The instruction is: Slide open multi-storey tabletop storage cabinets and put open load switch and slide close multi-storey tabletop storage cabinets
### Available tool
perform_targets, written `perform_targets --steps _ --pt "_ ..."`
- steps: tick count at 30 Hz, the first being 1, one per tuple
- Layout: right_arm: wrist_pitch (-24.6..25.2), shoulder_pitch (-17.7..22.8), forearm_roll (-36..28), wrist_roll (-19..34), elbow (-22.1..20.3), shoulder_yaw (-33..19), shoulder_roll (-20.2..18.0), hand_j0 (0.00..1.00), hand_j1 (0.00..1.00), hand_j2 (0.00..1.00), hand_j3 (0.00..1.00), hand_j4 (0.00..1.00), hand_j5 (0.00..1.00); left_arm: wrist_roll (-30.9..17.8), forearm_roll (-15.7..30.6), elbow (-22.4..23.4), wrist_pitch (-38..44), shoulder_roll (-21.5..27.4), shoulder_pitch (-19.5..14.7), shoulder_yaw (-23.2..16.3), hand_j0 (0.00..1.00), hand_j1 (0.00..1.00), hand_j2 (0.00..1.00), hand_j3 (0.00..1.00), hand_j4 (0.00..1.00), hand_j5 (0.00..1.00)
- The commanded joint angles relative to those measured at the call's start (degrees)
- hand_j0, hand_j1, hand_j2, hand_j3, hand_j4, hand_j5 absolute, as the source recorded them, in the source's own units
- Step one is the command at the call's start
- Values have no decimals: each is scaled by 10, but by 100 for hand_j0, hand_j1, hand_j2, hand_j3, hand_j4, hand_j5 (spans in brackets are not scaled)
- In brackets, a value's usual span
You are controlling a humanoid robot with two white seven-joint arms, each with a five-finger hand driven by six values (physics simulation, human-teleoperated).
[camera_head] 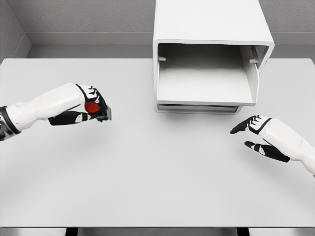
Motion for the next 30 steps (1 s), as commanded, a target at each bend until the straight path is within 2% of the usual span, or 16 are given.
perform_targets --steps 1,6,22,26,28,30 --pt "0 0 -4 0 0 0 0 66 66 66 66 66 66 0 4 0 1 -6 -1 -2 44 44 44 44 44 44" --pt "0 0 -4 0 0 0 0 66 66 66 66 66 66 0 4 0 0 -16 -24 -19 44 44 44 44 44 44" --pt "0 -1 -2 0 1 0 1 67 67 67 67 67 67 0 7 -1 -17 -41 -65 -31 44 44 44 44 44 44" --pt "0 1 8 -5 1 13 1 68 68 68 68 68 68 0 5 -1 -19 -69 -77 -32 44 44 44 44 44 44" --pt "0 1 9 -5 1 15 2 69 69 69 69 69 69 0 5 -1 -19 -70 -97 -52 44 44 44 44 44 44" --pt "0 1 11 -5 2 21 12 70 70 70 70 70 70 0 5 -1 -20 -73 -105 -56 44 44 44 44 44 44"
